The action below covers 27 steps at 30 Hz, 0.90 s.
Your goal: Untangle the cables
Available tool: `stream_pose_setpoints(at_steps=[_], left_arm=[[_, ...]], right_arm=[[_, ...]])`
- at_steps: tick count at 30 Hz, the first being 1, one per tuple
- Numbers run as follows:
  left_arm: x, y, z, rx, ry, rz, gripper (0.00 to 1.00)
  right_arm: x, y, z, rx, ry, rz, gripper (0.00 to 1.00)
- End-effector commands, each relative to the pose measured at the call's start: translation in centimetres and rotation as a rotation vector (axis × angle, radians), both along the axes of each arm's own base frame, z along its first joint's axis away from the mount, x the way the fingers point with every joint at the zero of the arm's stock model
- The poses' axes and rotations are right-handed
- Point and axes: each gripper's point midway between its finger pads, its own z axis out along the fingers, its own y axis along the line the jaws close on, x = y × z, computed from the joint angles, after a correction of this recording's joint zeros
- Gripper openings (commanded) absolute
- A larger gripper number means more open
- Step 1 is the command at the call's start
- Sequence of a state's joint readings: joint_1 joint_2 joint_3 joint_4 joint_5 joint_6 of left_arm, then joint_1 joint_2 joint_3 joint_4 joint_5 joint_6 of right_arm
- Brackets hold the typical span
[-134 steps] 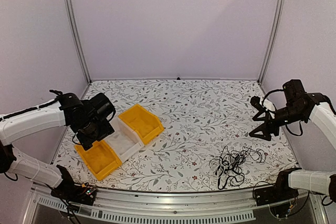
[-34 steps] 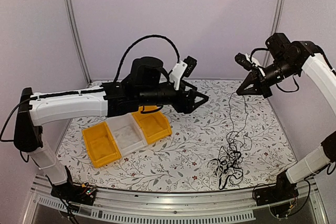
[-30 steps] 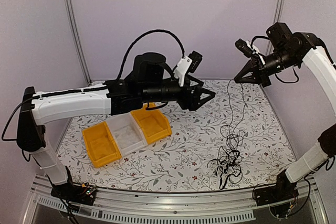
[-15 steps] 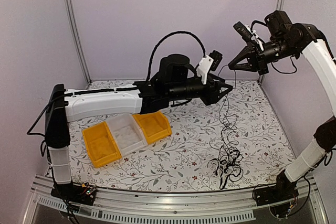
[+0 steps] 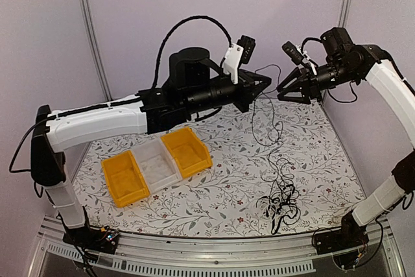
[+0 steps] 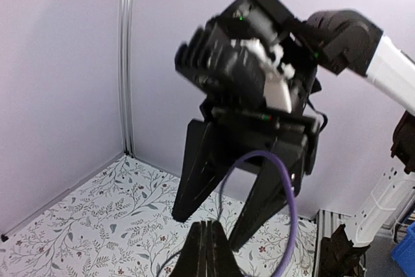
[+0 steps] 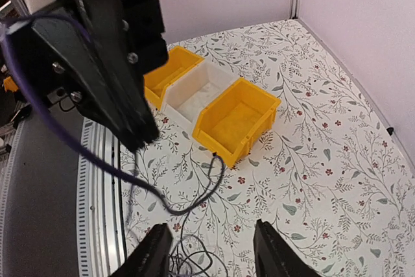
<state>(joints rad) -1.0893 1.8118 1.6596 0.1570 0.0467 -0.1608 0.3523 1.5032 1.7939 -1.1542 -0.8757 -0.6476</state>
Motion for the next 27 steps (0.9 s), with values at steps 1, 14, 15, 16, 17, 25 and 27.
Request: stream_pose_setpoints(at_steps=[1,14,15,16,17,25,27], left_arm=[[-0.9,2.3,4.5,-0.07,-0.01,0.034,0.0],[0.3,4.2,7.9,-0.145,0.057,0.138,0.0],[0.3,4.2,7.9,-0.145,0.063,0.14,0.0],[0.3,4.2,8.0,-0.146,0.065,0.139,0.0],[0.2,4.2,8.1,-0.147,0.067,0.136,0.0],[-0.1,5.1,9.4,-0.161,0.071,0.14,0.0],[-0.3,5.6,10.5,-0.176,0.059,0.144,0.0]], right_arm=[[0.4,0.5,0.0,0.094,-0.101,-0.015,0.65],[-2.4,4.1,-4.9,0.253,-0.076,0.058,0.8],[-2.3,4.1,-4.9,0.252,-0.078,0.055,0.8],[-2.2,4.1,-4.9,0.245,-0.087,0.051,0.79],[-2.1,4.0,-5.1,0.235,-0.092,0.044,0.77],[-1.2,4.3,-7.8,0.233,-0.037,0.012,0.78],[-1.6,4.4,-8.6,0.222,-0.009,0.036,0.79]])
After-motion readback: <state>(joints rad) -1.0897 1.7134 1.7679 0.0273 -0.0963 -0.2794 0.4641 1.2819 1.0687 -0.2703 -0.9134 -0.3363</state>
